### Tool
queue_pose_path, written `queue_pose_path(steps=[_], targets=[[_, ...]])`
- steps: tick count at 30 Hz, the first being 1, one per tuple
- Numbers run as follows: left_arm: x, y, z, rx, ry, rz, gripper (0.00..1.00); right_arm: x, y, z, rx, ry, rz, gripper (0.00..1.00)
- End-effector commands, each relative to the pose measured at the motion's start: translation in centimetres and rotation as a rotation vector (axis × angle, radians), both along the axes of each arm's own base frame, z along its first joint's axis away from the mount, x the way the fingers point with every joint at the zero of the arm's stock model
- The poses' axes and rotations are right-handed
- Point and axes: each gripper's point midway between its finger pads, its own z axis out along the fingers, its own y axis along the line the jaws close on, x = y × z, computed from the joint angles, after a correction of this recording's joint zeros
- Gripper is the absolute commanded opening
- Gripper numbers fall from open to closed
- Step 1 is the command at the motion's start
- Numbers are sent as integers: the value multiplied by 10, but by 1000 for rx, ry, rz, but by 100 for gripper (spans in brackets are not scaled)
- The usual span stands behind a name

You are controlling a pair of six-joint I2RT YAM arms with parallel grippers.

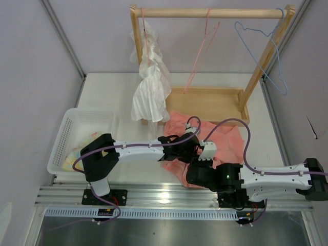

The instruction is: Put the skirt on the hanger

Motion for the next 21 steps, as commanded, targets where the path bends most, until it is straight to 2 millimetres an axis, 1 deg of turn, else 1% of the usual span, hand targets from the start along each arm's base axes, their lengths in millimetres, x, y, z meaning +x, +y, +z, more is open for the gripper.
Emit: queue_pose_path(steps=[1, 2, 3, 4, 7, 8, 9, 10, 13, 14, 16, 18, 21], targets=[[10, -20, 28, -77, -35, -20, 0, 0, 25, -19, 120, 41, -3, 41], [10, -20, 28, -76, -35, -18, 0, 1, 22, -33, 94, 46, 5, 40], [10, -19, 28, -76, -35, -18, 0, 5, 22, -37, 94, 50, -11, 38], [10, -19, 28, -78, -34, -20, 0, 7, 25, -43, 91, 44, -5, 38], [11, -18, 27, -72, -32, -18, 0, 9, 29, -49, 83, 41, -12, 39], [10, -19, 27, -75, -29, -21, 0, 9, 30, -51, 81, 43, -24, 33], [11, -18, 26, -76, -24, -18, 0, 7, 31, -48, 90, 34, -33, 33], [12, -19, 27, -79, -22, -17, 0, 0, 33, -45, 93, 2, -21, 33], [12, -21, 26, -92, -12, -23, 0, -7, 27, -53, 89, -3, -52, 31], [9, -22, 24, -99, 13, -38, 0, -9, 25, -55, 83, -14, -52, 29], [11, -22, 23, -109, 29, -36, 0, -16, 23, -55, 105, -45, -54, 28], [12, -22, 24, -106, 34, -39, 0, -16, 14, -54, 119, -73, -85, 29], [12, -21, 20, -114, 72, -42, 0, -17, 13, -55, 136, -92, -94, 31]])
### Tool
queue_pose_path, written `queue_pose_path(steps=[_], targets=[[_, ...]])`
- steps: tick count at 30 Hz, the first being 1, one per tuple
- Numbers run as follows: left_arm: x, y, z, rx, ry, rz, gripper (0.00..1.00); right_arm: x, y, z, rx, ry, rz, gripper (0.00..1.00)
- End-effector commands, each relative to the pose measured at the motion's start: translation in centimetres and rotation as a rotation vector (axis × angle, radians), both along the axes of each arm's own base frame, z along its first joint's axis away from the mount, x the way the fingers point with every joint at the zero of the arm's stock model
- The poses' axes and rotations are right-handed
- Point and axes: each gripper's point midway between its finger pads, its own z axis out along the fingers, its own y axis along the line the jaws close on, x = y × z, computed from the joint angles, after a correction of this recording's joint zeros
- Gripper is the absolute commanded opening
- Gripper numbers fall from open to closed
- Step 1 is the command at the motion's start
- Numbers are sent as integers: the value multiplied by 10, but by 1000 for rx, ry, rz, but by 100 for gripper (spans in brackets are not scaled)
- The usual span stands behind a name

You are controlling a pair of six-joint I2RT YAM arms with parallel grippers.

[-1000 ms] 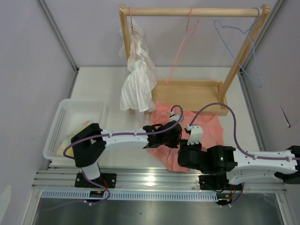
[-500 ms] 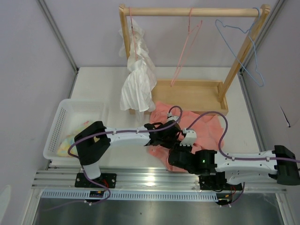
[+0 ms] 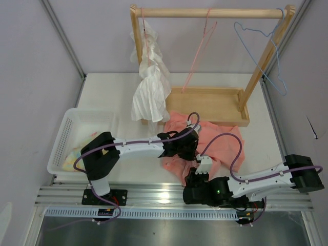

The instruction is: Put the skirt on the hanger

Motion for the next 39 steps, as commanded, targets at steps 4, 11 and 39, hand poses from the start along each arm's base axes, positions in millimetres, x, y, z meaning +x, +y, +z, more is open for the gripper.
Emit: queue_pose_path(steps=[4, 11, 39], targets=[[14, -18, 22, -112, 17, -18, 0, 11, -14, 1, 32, -84, -94, 36], [15, -22, 24, -113, 25, -32, 0, 26, -9, -7, 35, -121, -108, 36], [17, -24, 20, -97, 43, -58, 0, 57, 14, -22, 0, -146, -107, 31]])
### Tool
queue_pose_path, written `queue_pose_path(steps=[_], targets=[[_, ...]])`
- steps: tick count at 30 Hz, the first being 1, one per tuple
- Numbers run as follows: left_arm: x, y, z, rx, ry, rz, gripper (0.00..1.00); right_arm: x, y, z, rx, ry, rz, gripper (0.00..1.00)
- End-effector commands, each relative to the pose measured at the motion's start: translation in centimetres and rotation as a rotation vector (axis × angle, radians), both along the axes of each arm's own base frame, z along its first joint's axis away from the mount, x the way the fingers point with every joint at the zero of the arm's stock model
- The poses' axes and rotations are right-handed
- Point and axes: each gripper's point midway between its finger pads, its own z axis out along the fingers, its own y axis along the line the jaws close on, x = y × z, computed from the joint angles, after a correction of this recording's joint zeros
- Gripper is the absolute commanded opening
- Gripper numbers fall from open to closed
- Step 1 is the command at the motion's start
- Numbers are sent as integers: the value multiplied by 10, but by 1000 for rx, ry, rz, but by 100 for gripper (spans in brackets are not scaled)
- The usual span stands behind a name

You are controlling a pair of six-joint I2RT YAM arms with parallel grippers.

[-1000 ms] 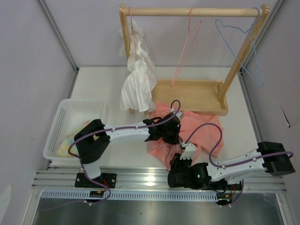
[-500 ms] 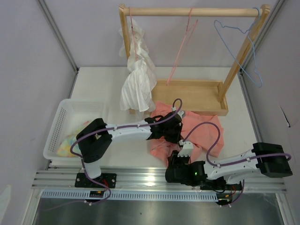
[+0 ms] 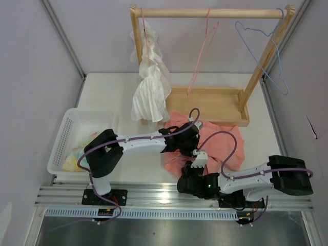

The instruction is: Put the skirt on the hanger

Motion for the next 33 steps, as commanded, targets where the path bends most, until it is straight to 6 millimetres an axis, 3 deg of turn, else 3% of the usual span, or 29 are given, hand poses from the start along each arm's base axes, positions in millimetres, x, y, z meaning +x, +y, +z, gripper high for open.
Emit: queue_pose_path(steps=[1, 4, 8, 11, 14, 15, 16, 18, 19, 21, 22, 24, 27, 28, 29, 32, 33], targets=[[7, -10, 12, -33, -17, -17, 0, 7, 8, 2, 14, -34, -5, 31], [7, -10, 13, -35, -20, -16, 0, 6, 7, -5, 3, -23, -9, 27], [8, -10, 13, -34, -18, -16, 0, 5, -1, -8, -20, -24, -27, 8], [8, -9, 18, -40, -25, -20, 0, 2, -5, 2, -25, -40, -35, 0], [8, -8, 31, -66, -31, -33, 0, -6, -13, 21, -34, -65, -30, 0], [9, -7, 34, -79, -28, -36, 0, -13, -6, 39, -3, -93, -13, 0], [3, -9, 46, -117, -13, -67, 0, -15, -19, 45, -50, -111, -9, 0], [4, -10, 59, -170, 0, -98, 0, -25, -15, 84, 74, -136, -11, 0], [0, -10, 74, -213, 11, -128, 0, -24, -32, 93, 27, -160, -11, 0], [5, -7, 92, -275, 10, -138, 0, -28, -35, 131, 167, -165, -32, 0], [5, -6, 101, -305, 13, -146, 0, -24, -49, 140, 132, -189, -32, 0], [5, -6, 138, -420, 7, -187, 0, -20, -56, 173, 197, -209, -35, 0], [8, 3, 186, -537, -24, -206, 0, -10, -74, 208, 228, -256, -38, 0], [14, 9, 198, -573, -23, -184, 0, -7, -78, 230, 281, -271, -53, 0], [11, 16, 224, -633, -49, -201, 0, -4, -84, 241, 295, -281, -57, 0], [18, 34, 260, -716, -96, -170, 0, 7, -105, 280, 343, -324, -76, 0], [14, 43, 284, -762, -137, -175, 0, 10, -112, 290, 370, -333, -87, 0]])
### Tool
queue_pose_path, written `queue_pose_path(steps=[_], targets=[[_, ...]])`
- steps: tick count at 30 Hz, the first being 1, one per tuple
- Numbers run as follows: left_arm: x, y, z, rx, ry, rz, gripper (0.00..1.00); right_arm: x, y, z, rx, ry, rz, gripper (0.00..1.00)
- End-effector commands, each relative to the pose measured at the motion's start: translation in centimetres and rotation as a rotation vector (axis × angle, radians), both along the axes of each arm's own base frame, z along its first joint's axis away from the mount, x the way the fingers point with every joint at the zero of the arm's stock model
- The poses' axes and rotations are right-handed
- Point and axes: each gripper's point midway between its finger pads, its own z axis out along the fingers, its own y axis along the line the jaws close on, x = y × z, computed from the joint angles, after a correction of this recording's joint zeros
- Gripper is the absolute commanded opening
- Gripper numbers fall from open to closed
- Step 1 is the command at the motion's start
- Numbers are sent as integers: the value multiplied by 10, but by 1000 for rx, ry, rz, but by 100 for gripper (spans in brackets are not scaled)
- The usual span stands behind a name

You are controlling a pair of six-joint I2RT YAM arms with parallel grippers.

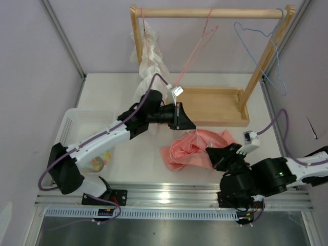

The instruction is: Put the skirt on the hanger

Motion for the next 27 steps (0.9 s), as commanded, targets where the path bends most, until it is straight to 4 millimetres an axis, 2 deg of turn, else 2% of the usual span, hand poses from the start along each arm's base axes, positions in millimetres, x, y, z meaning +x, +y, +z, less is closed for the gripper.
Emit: queue_pose_path(steps=[1, 2, 3, 4, 5, 6, 7, 8, 9, 10, 11, 12, 14, 16, 17, 18, 19, 20, 21, 22, 23, 24, 25, 26, 27], targets=[[-10, 21, 98, -238, -113, -21, 0, 31, -54, 50, -64, -201, -96, 0], [-6, 30, 107, -256, -129, 7, 0, 36, -63, 62, -42, -203, -122, 0], [-11, 41, 132, -313, -184, 22, 0, 39, -68, 69, -46, -213, -132, 0], [-11, 48, 140, -334, -183, 42, 0, 41, -73, 81, 19, -206, -151, 0], [-5, 58, 150, -354, -204, 77, 0, 46, -84, 89, -47, -250, -169, 0], [-3, 66, 157, -369, -221, 107, 0, 47, -84, 104, 28, -239, -189, 0], [-8, 79, 172, -399, -243, 133, 0, 51, -98, 114, 49, -248, -218, 0], [-3, 89, 179, -412, -263, 167, 0, 54, -109, 119, -68, -291, -218, 0], [-4, 96, 190, -426, -283, 184, 0, 54, -110, 132, 24, -261, -244, 0], [-3, 105, 197, -429, -307, 215, 0, 57, -122, 136, 38, -254, -254, 0], [-2, 108, 194, -406, -297, 228, 0, 57, -126, 140, 34, -252, -252, 0], [-4, 111, 204, -409, -314, 234, 0, 57, -127, 143, -2, -265, -233, 0], [-2, 109, 196, -382, -294, 236, 0, 56, -122, 145, -11, -283, -193, 0], [-3, 101, 178, -354, -268, 221, 0, 50, -105, 136, -19, -290, -125, 0], [-4, 98, 171, -341, -270, 216, 0, 45, -90, 128, -39, -289, -95, 0], [-4, 93, 150, -310, -249, 205, 0, 42, -83, 114, -100, -296, -57, 0], [-11, 87, 143, -299, -259, 172, 0, 33, -62, 104, -46, -256, -2, 0], [-14, 84, 138, -301, -265, 164, 0, 27, -48, 97, -72, -256, 42, 0], [-14, 80, 115, -268, -233, 154, 0, 20, -28, 90, -96, -255, 81, 0], [-15, 78, 104, -254, -224, 146, 0, 8, -8, 81, -108, -241, 170, 0], [-18, 75, 102, -258, -229, 133, 0, 0, 9, 70, -142, -245, 227, 0], [-19, 72, 85, -233, -205, 127, 0, -6, 24, 65, -158, -247, 267, 0], [-22, 70, 80, -223, -207, 121, 0, -15, 35, 58, -160, -226, 321, 0], [-33, 62, 68, -200, -190, 89, 0, -19, 40, 52, -177, -220, 346, 0], [-32, 58, 52, -158, -190, 107, 0, -23, 44, 48, -183, -212, 372, 0]])
